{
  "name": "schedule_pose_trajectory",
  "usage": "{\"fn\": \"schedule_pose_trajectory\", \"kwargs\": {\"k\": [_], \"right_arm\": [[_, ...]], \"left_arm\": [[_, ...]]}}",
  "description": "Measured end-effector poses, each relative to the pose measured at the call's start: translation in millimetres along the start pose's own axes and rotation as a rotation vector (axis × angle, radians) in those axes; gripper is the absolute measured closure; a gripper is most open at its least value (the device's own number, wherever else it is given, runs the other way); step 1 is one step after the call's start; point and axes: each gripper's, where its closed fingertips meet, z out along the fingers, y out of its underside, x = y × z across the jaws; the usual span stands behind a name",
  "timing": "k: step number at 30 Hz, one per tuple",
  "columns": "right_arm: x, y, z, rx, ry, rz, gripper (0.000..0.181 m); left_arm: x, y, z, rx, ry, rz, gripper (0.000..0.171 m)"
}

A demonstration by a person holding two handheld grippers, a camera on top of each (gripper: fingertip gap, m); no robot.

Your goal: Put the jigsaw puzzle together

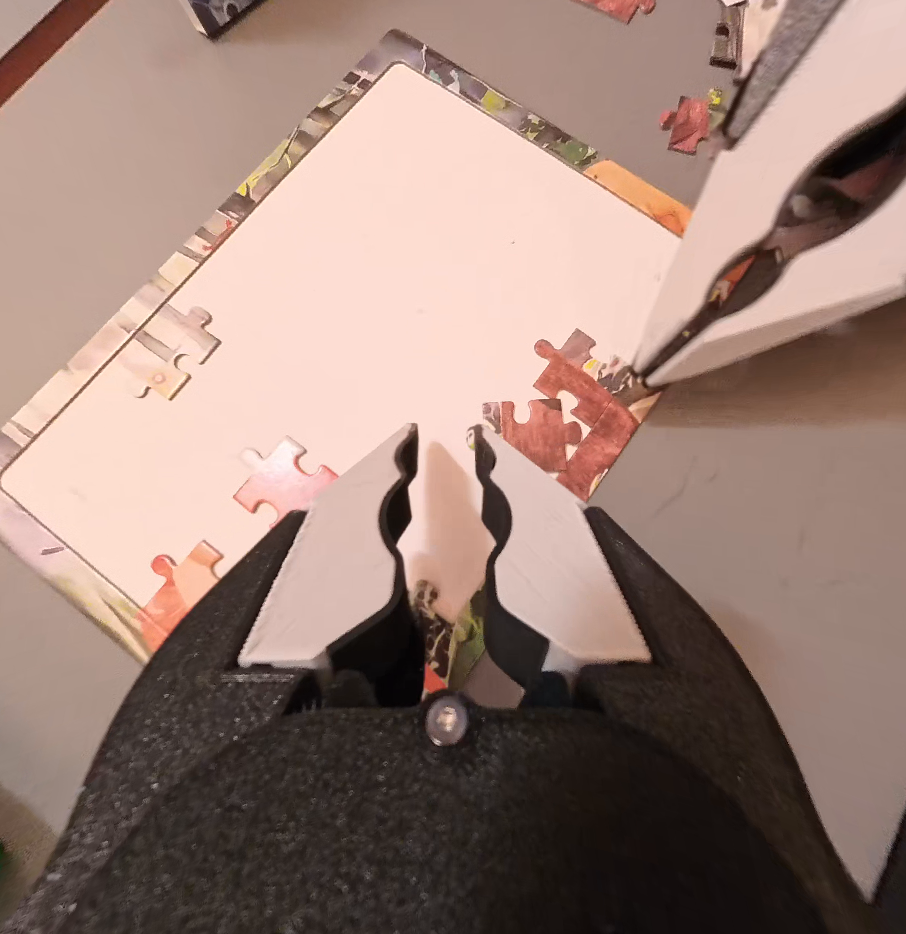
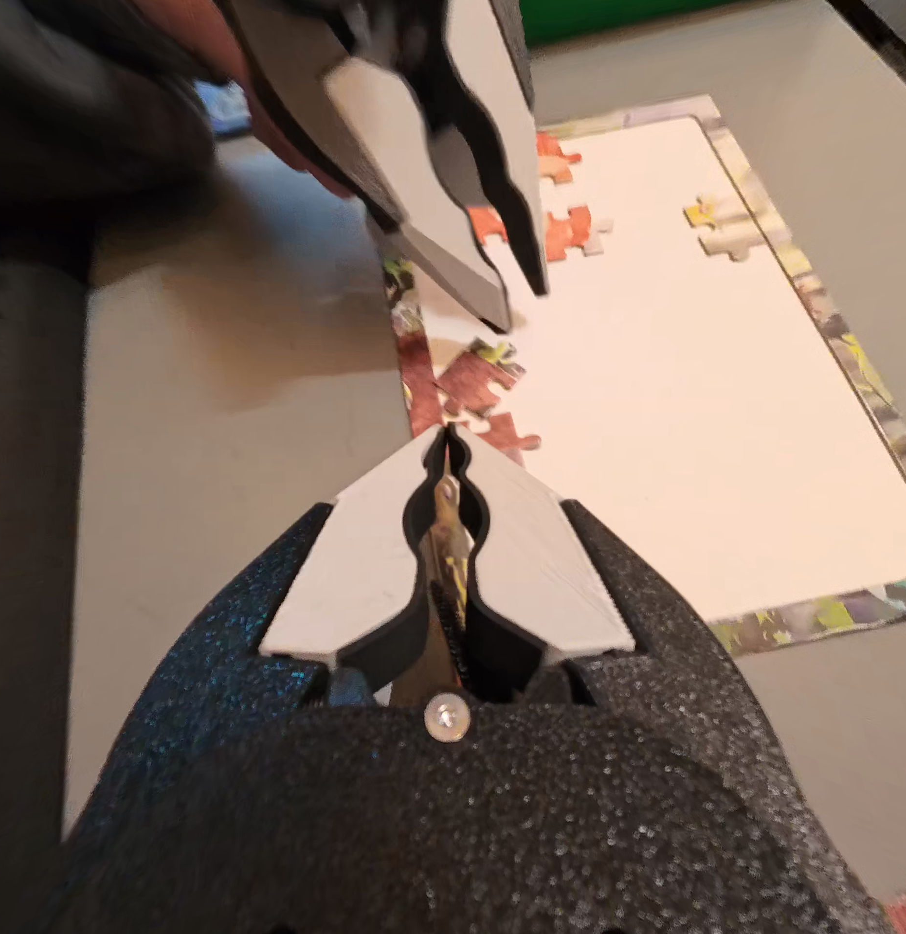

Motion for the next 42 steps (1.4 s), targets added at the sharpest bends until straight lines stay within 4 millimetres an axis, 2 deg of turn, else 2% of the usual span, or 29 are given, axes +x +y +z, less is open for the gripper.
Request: {"fn": "schedule_pose_trajectory", "kwargs": {"k": [4, 8, 19, 22, 23, 25, 26, 28, 32, 34, 36, 42], "right_arm": [[-5, 0, 20, -0.041, -0.009, 0.015, 0.181], [-6, 5, 35, -0.105, 0.012, -0.009, 0.181], [2, 4, 32, -0.089, 0.032, 0.016, 0.181], [6, 1, 24, -0.067, 0.027, 0.039, 0.181], [9, 2, 17, -0.062, 0.022, 0.052, 0.179], [17, 6, 3, -0.058, 0.029, 0.07, 0.159], [23, 12, -1, -0.079, 0.047, 0.078, 0.149], [33, 24, -4, -0.113, 0.079, 0.078, 0.143], [30, 26, 5, -0.106, 0.04, 0.085, 0.148], [27, 24, 7, -0.108, 0.03, 0.062, 0.152], [22, 23, 8, -0.109, 0.007, 0.035, 0.16], [16, 16, 7, -0.081, -0.019, -0.002, 0.158]], "left_arm": [[-6, -3, 10, 0.021, -0.042, -0.012, 0.17], [-3, 0, 14, 0.0, -0.032, -0.009, 0.171], [6, 19, 2, -0.038, -0.014, 0.037, 0.171], [2, 23, -6, -0.063, -0.048, 0.067, 0.171], [1, 22, -10, -0.053, -0.055, 0.074, 0.169], [9, 17, -13, -0.03, -0.002, 0.096, 0.139], [12, 15, -13, -0.025, 0.021, 0.116, 0.136], [18, 14, -7, -0.036, 0.078, 0.158, 0.134], [24, 12, 2, -0.038, 0.18, 0.157, 0.135], [31, 13, 3, -0.024, 0.215, 0.164, 0.143], [33, 13, 3, -0.008, 0.214, 0.159, 0.145], [33, 14, 1, -0.003, 0.188, 0.139, 0.151]]}}
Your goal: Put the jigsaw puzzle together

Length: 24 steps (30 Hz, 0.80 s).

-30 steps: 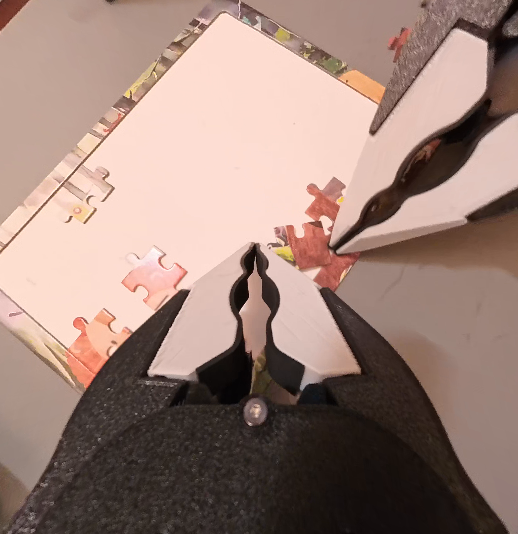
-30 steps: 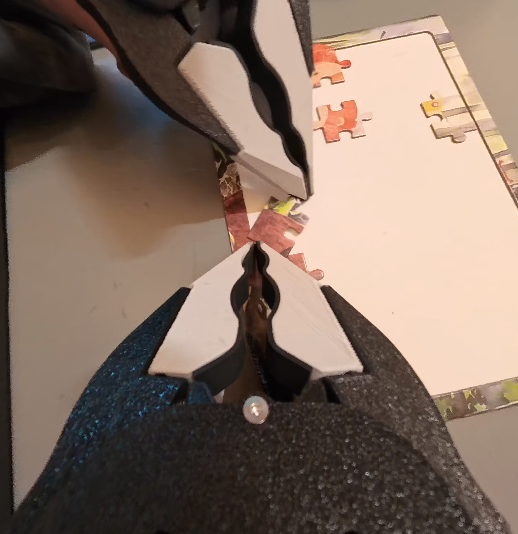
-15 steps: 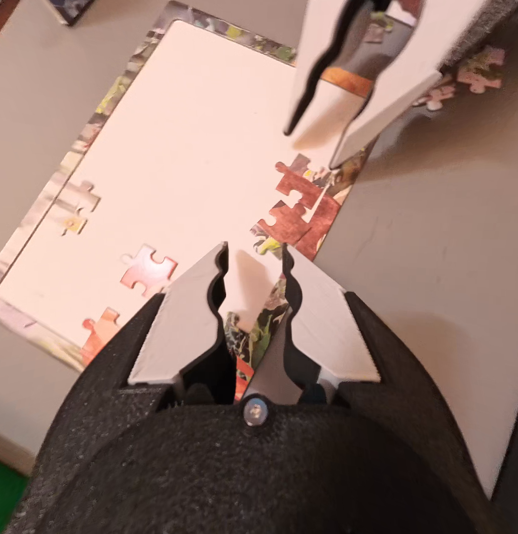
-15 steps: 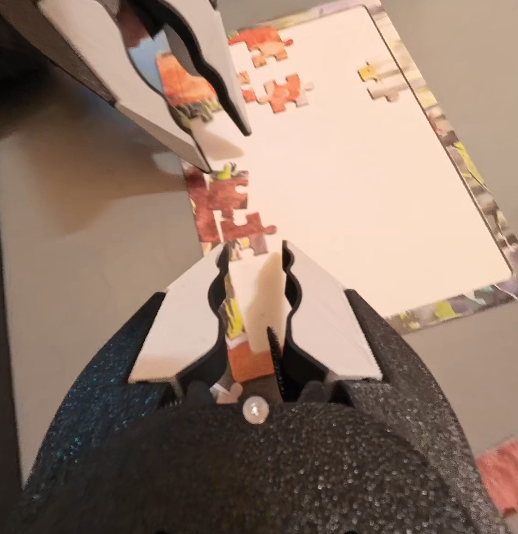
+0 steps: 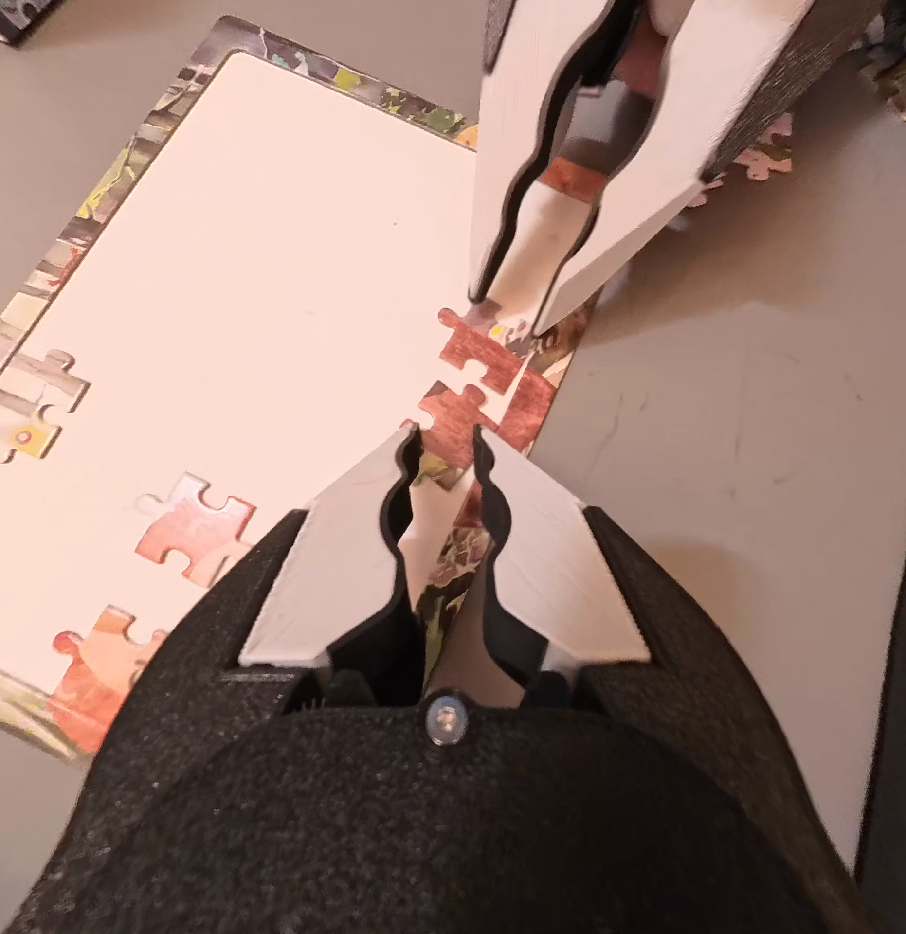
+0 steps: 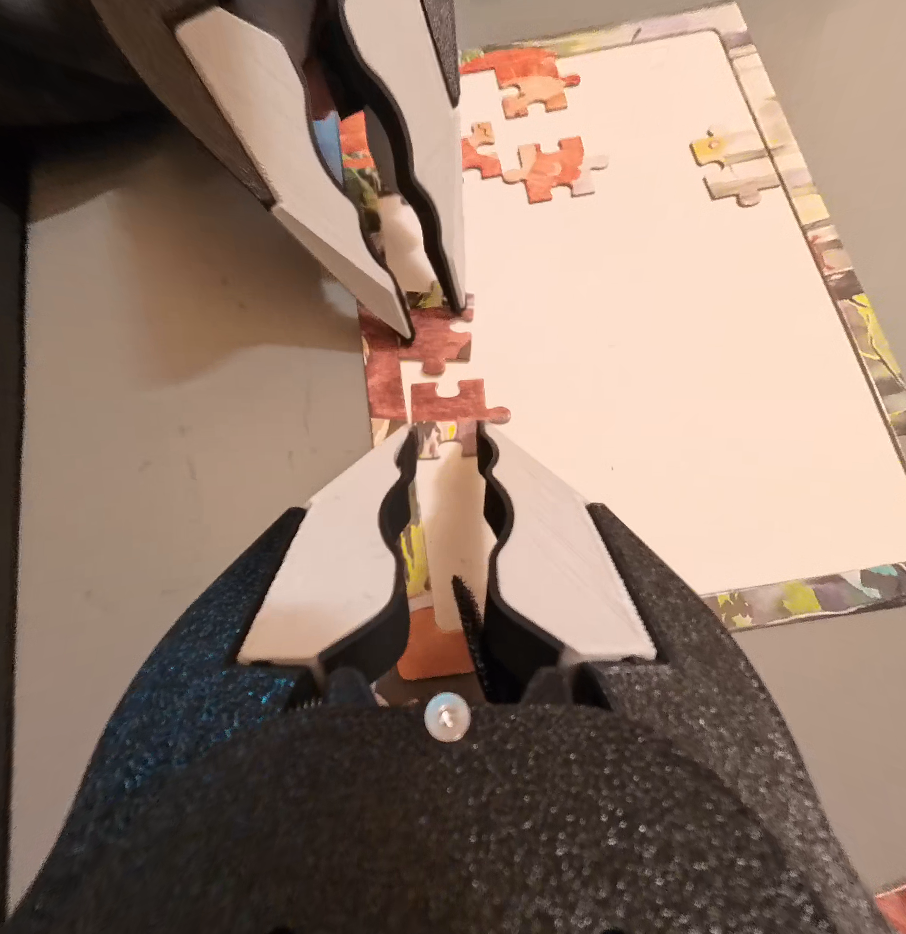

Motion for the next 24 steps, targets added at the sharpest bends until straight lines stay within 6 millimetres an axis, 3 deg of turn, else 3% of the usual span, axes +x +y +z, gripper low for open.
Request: {"fn": "schedule_pose_trajectory", "kwargs": {"k": [6, 16, 24], "right_arm": [[5, 6, 4, -0.022, 0.002, 0.025, 0.149], [0, 1, 10, -0.008, -0.068, 0.009, 0.154], [1, 0, 11, -0.019, 0.002, -0.03, 0.158]], "left_arm": [[-14, 10, -11, -0.013, -0.042, -0.052, 0.143], [-8, 6, -3, 0.015, -0.049, -0.092, 0.148], [-5, 10, -7, 0.015, -0.148, -0.182, 0.15]]}}
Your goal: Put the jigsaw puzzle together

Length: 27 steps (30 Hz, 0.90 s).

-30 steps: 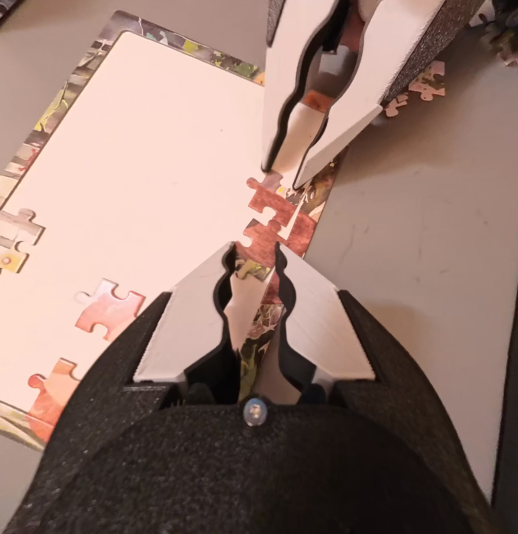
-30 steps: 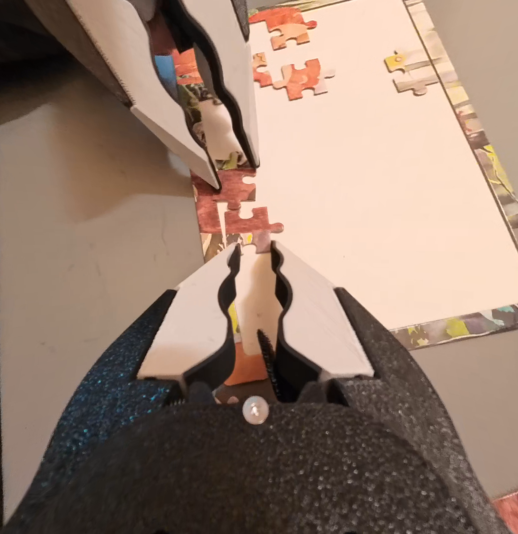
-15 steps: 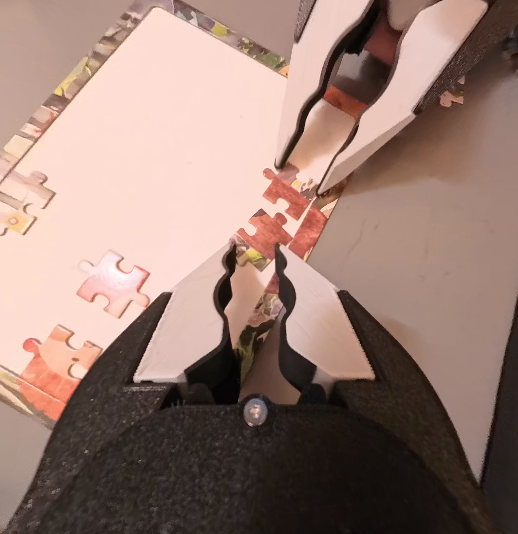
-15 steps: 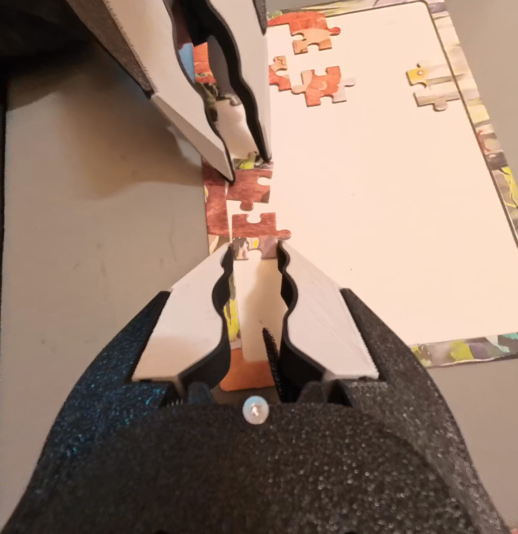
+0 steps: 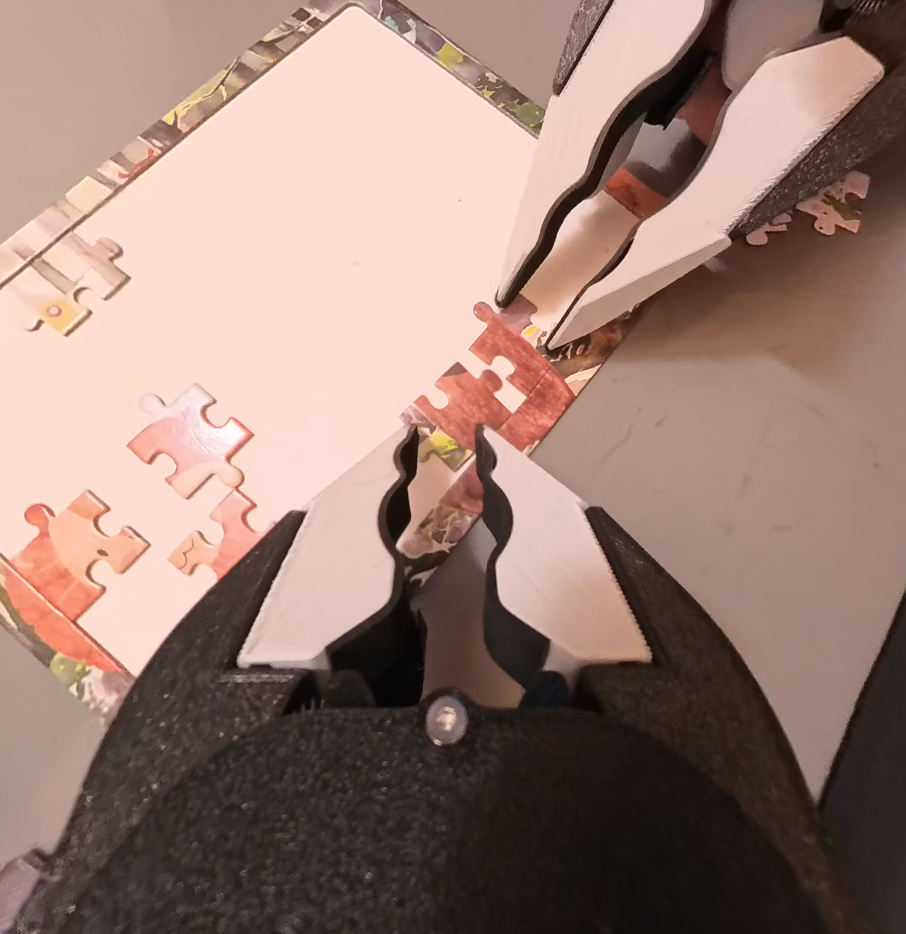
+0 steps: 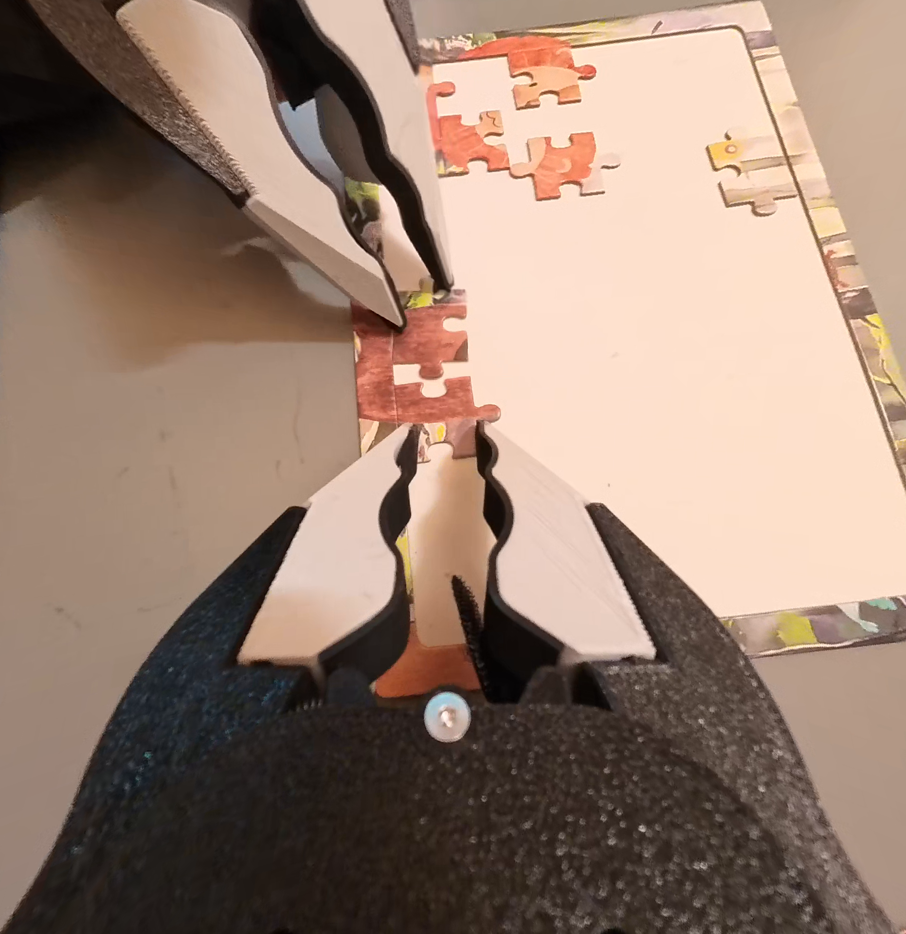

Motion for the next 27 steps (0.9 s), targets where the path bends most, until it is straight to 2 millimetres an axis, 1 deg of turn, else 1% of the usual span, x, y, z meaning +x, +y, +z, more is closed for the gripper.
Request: {"fn": "schedule_pose_trajectory", "kwargs": {"k": [4, 6, 8, 10, 13, 15, 17, 20, 27], "right_arm": [[0, -1, -1, 0.0, 0.013, 0.009, 0.159], [-5, -11, -4, 0.032, 0.007, -0.005, 0.158], [-8, -24, -7, 0.079, 0.007, -0.021, 0.165], [-5, -29, -3, 0.074, 0.012, -0.01, 0.171], [-2, -29, 9, 0.036, 0.011, 0.012, 0.18], [-2, -25, 15, -0.012, 0.014, -0.002, 0.181], [-1, -21, 16, -0.031, 0.035, -0.026, 0.181], [1, -17, 19, -0.05, 0.041, -0.024, 0.181], [-1, -21, 23, -0.027, 0.032, -0.008, 0.181]], "left_arm": [[-2, 5, -4, 0.008, -0.003, -0.022, 0.15], [-6, 6, -7, 0.009, -0.018, -0.036, 0.15], [-10, 7, -9, 0.012, -0.032, -0.037, 0.151], [-15, 7, -10, 0.018, -0.057, -0.039, 0.161], [-19, 6, -12, 0.023, -0.064, -0.049, 0.171], [-24, 10, -13, 0.006, -0.084, -0.049, 0.171], [-24, 14, -13, -0.007, -0.08, -0.045, 0.171], [-24, 14, -13, -0.001, -0.079, -0.046, 0.171], [-22, 12, -11, 0.011, -0.079, -0.039, 0.171]]}}
